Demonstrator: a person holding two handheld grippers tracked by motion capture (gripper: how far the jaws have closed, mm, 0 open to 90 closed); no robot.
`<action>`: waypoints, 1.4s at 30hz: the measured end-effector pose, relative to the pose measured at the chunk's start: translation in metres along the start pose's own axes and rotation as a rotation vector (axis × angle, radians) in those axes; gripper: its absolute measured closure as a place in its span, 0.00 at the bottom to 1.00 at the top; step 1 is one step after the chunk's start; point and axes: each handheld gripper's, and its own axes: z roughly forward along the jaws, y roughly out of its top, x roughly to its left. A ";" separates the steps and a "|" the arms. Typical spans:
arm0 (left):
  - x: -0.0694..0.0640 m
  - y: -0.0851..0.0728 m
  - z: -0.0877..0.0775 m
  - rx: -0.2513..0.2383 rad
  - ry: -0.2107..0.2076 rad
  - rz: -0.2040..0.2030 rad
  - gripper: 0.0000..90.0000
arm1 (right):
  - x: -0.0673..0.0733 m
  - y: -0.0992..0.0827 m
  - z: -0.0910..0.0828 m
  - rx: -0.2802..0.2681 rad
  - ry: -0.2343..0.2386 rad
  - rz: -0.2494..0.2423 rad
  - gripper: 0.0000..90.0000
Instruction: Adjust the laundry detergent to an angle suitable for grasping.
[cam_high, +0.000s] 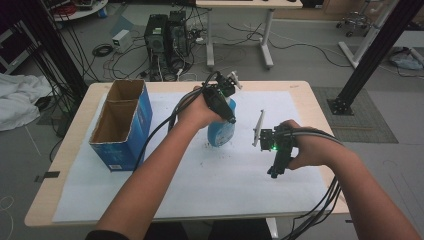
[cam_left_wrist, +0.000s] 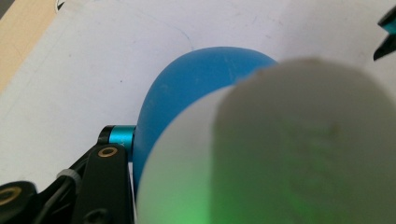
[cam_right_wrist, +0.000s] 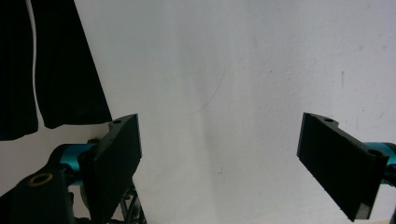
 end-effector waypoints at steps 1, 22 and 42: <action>0.000 -0.002 -0.003 0.001 -0.003 0.010 0.49 | 0.000 0.001 -0.001 0.000 0.006 -0.002 0.14; -0.015 -0.033 -0.042 0.009 -0.167 0.261 0.49 | 0.001 0.020 0.001 0.011 -0.005 -0.026 0.14; -0.036 -0.052 -0.040 0.062 -0.317 0.574 0.49 | 0.007 0.027 0.000 0.015 -0.010 -0.029 0.14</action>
